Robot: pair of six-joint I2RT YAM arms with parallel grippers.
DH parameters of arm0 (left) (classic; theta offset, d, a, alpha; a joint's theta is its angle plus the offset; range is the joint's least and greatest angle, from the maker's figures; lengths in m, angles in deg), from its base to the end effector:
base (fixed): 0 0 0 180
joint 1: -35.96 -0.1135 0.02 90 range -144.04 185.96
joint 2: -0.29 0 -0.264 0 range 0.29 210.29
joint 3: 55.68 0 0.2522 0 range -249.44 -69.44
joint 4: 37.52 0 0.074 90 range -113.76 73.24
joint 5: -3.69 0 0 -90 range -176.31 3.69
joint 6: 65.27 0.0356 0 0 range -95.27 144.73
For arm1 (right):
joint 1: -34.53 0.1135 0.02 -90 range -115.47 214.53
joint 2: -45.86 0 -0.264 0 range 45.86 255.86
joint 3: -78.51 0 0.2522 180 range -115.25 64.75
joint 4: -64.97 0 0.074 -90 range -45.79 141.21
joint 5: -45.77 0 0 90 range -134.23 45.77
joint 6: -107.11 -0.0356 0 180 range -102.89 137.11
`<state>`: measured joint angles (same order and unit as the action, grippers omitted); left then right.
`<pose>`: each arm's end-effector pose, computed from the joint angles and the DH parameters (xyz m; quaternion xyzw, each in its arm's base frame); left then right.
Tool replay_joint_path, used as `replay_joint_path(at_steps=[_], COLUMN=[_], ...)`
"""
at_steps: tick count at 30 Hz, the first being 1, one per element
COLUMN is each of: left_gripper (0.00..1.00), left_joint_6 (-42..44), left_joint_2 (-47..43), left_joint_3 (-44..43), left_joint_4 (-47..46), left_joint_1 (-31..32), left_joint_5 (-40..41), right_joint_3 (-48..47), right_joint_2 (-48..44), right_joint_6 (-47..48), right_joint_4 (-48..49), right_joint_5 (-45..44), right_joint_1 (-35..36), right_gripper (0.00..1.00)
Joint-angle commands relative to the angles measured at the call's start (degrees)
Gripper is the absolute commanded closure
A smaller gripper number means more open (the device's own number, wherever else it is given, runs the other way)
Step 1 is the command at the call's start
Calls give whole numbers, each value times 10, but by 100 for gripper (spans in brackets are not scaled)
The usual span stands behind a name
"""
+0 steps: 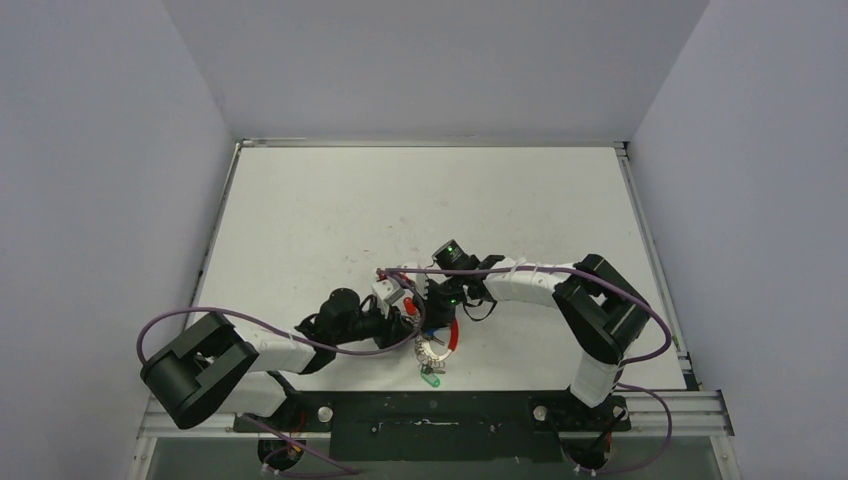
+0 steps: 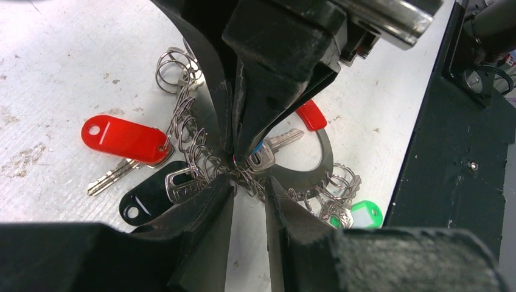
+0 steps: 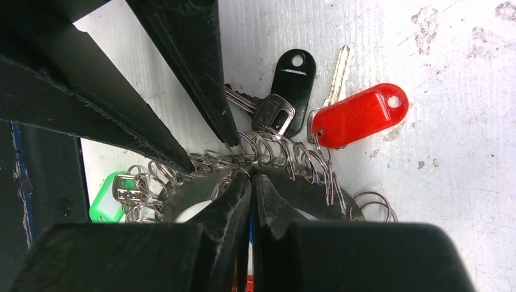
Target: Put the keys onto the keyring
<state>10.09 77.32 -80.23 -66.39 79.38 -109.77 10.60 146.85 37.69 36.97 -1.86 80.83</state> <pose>0.1443 -0.1561 0.1280 0.3114 0.7660 -0.4089 0.3862 0.2108 0.2553 0.1472 -0.5728 0.7037 0.3930 0.1491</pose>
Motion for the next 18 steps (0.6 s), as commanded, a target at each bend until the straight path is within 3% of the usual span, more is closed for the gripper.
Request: replay_joint_path(at_steps=[1,9,18], left_gripper=[76,74,74], left_joint_6=[-39,-33,-50], left_joint_2=[-28,-178,-239], left_joint_3=[-26,72,125], left_joint_4=[19,-6,-15], left_joint_1=[3,2,2], left_joint_5=[59,149,137], right_joint_3=[-6,4,10], right_joint_2=[1,0,0], right_joint_6=[46,29,3], right_joint_4=[14,40,62], right_joint_5=[24,25,9], right_joint_1=[35,35,35], right_gripper=[100,100,100])
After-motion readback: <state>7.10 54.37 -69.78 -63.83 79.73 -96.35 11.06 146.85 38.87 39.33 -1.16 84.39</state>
